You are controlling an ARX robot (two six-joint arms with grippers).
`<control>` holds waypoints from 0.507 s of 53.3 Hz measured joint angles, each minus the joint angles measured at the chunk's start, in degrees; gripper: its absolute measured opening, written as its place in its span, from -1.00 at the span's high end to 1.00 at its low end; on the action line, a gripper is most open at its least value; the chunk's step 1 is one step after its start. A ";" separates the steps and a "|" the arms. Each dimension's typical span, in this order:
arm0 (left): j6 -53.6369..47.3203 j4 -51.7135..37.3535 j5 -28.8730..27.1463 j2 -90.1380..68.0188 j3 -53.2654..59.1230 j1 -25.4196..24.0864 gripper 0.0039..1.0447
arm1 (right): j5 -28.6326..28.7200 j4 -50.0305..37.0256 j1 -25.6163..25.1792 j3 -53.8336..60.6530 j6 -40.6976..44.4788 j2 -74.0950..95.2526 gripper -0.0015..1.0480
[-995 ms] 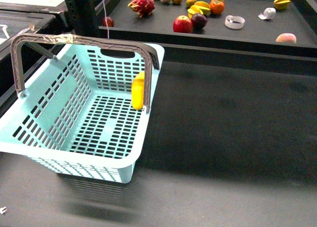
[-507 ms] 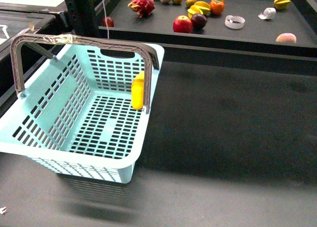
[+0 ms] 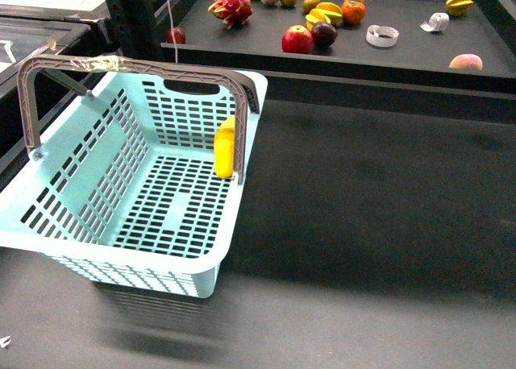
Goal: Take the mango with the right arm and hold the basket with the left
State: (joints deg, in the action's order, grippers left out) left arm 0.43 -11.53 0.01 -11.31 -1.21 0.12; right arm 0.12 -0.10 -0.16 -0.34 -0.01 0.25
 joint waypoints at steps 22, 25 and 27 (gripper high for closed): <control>0.00 11.39 0.00 10.97 -0.02 0.00 0.96 | -0.02 0.00 0.00 0.00 0.00 0.00 -0.84; 0.00 11.39 0.00 11.02 -0.02 0.00 0.96 | -0.02 0.00 0.00 0.00 0.00 0.00 -0.84; 0.00 11.39 0.00 11.02 -0.02 0.00 0.96 | -0.02 0.00 0.00 0.00 0.00 0.00 -0.84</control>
State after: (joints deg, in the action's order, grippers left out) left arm 0.43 -0.14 0.01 -0.30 -1.23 0.12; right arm 0.10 -0.10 -0.16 -0.34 -0.01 0.25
